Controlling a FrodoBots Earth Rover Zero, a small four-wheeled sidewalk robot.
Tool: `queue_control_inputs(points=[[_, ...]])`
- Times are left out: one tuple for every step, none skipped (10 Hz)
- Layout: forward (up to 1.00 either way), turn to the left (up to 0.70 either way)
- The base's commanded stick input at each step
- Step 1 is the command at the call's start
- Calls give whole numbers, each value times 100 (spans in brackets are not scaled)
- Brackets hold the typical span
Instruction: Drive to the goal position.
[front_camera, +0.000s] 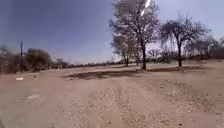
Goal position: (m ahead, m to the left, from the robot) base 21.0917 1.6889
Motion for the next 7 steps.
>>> queue_control_inputs(points=[[85, 0], [85, 0], [85, 0], [85, 0], [85, 0], [85, 0], [85, 0]])
